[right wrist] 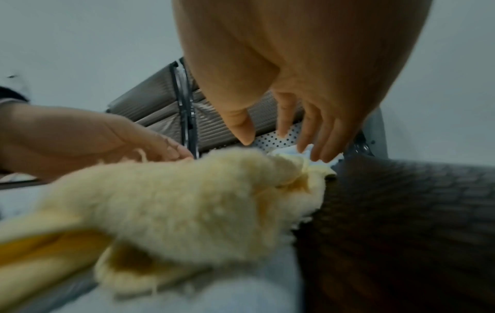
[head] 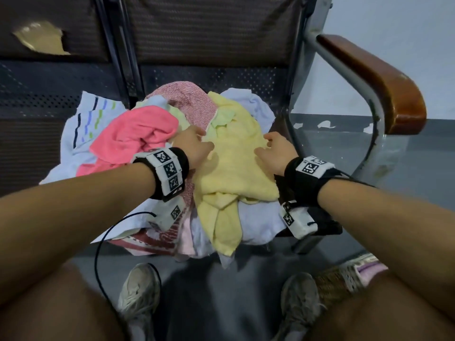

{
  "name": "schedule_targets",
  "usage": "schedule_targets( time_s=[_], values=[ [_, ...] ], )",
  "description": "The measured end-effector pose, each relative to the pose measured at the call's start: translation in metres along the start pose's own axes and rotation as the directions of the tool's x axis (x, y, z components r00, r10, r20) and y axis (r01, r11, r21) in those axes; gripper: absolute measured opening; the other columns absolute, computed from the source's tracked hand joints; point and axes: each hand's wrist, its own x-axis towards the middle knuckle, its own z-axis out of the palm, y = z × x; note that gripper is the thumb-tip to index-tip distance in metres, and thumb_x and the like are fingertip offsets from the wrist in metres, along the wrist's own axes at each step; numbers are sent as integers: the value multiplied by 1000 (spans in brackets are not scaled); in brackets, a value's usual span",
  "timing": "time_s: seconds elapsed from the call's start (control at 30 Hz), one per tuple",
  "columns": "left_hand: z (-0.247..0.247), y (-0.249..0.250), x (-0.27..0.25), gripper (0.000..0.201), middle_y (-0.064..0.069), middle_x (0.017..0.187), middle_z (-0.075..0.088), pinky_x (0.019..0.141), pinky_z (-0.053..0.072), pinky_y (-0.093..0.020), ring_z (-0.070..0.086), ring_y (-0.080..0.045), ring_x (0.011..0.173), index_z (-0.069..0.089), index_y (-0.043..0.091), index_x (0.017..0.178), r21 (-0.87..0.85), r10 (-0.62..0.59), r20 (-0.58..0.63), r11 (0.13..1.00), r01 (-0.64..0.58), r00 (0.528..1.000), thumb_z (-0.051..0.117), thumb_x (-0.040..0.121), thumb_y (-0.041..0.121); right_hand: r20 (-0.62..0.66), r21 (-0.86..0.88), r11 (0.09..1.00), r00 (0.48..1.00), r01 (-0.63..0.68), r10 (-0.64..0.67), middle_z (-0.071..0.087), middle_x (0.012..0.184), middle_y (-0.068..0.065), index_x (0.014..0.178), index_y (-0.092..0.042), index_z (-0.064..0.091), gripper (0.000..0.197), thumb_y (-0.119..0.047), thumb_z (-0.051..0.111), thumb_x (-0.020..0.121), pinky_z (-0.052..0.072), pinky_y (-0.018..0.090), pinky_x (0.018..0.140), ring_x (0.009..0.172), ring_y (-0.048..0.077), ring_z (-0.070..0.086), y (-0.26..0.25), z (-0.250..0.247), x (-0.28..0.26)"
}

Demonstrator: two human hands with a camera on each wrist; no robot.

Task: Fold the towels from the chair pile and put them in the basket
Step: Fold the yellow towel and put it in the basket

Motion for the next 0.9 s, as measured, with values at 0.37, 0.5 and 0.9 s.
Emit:
schedule_targets(
  time_s=[0.37, 0.5, 0.9],
  values=[
    [-15, -16, -57, 76, 5, 129, 54, 99, 47, -32, 53, -15, 114, 50, 28, 140, 120, 196, 513, 948, -296, 836, 78, 70, 14, 418, -302, 823, 843, 481, -339, 62, 136, 3, 146, -20, 48, 55, -17, 59, 92, 41, 28, 102, 124, 22, 56, 23, -2, -57],
    [-16, -14, -55, 34, 7, 95, 66, 74, 49, -27, 61, -16, 89, 65, 27, 111, 120, 254, 354, 942, -313, 900, 72, 79, 15, 312, -199, 883, 881, 426, -355, 67, 92, 0, 95, -25, 62, 19, -12, 48, 96, 46, 33, 82, 96, 28, 62, 18, -11, -57],
    [-4, -2, -35, 30, 2, 96, 66, 73, 45, -29, 62, -21, 90, 66, 19, 107, 1, 46, 43, 999, -46, 998, 61, 89, 43, 252, 170, 984, 963, 50, -92, 67, 93, 3, 95, -2, 67, 24, -22, 55, 97, 48, 27, 71, 84, 18, 62, 17, -20, -42]
  ],
)
